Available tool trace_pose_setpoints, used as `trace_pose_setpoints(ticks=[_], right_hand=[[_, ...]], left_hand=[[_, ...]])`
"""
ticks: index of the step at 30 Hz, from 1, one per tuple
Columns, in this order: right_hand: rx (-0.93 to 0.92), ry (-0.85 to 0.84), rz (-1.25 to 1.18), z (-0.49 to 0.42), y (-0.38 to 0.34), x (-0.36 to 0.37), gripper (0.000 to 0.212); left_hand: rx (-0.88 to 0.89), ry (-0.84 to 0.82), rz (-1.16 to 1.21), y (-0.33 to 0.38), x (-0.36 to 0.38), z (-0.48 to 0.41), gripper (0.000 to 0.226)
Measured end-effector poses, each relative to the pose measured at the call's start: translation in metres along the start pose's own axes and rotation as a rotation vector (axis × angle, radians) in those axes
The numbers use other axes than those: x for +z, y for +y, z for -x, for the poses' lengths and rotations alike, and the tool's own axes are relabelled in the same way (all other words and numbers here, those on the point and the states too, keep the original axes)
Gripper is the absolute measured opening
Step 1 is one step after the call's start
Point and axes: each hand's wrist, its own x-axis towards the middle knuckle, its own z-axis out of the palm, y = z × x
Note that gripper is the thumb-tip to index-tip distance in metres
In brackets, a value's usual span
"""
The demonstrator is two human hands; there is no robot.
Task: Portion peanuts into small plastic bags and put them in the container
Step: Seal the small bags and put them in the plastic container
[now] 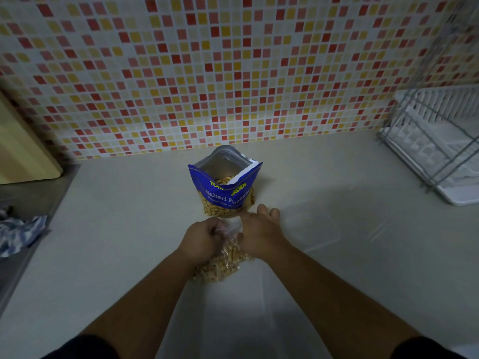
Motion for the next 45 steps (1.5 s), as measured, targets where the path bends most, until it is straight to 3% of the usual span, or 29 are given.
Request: trace_pose_setpoints(ticks=[11, 14, 18, 22, 28, 32, 35, 37, 40, 42, 45], right_hand=[[-0.076, 0.078, -0.083, 0.007, 0.009, -0.020, 0.030], [-0.117, 0.104, -0.233, 0.011, 0.017, -0.028, 0.034], [-0.148, 0.145, -0.511, 0.017, 0.033, -0.044, 0.044], [-0.144, 0.209, -0.753, 0.021, 0.057, -0.073, 0.011], [0.015, 0.238, -0.907, 0.022, 0.115, -0.087, 0.034], [0.128, 0.150, -0.758, 0.024, 0.140, -0.074, 0.028], [0.158, 0.024, -0.426, 0.022, 0.150, -0.058, 0.010], [0.185, -0.025, -0.216, 0.021, 0.153, -0.047, 0.016], [0.184, 0.086, -0.141, 0.019, 0.150, -0.039, 0.027], [0.128, 0.255, -0.089, 0.019, 0.150, -0.033, 0.015], [0.136, 0.270, -0.074, 0.020, 0.150, -0.029, 0.012]], left_hand=[[0.212, 0.150, 0.231, 0.014, -0.011, 0.026, 0.035], [0.311, 0.188, 0.220, 0.025, -0.019, 0.033, 0.037], [0.421, 0.240, 0.269, 0.054, -0.026, 0.043, 0.020], [0.441, 0.278, 0.320, 0.096, -0.019, 0.040, 0.020], [0.362, 0.158, 0.479, 0.144, 0.014, 0.001, 0.019], [0.207, -0.022, 0.597, 0.139, 0.051, -0.030, 0.017], [0.075, -0.112, 0.589, 0.124, 0.073, -0.043, 0.026], [0.041, -0.123, 0.524, 0.117, 0.081, -0.050, 0.025], [0.047, -0.041, 0.346, 0.118, 0.084, -0.054, 0.024], [0.078, 0.011, 0.245, 0.122, 0.084, -0.053, 0.020], [0.143, 0.011, 0.105, 0.127, 0.080, -0.048, 0.009]])
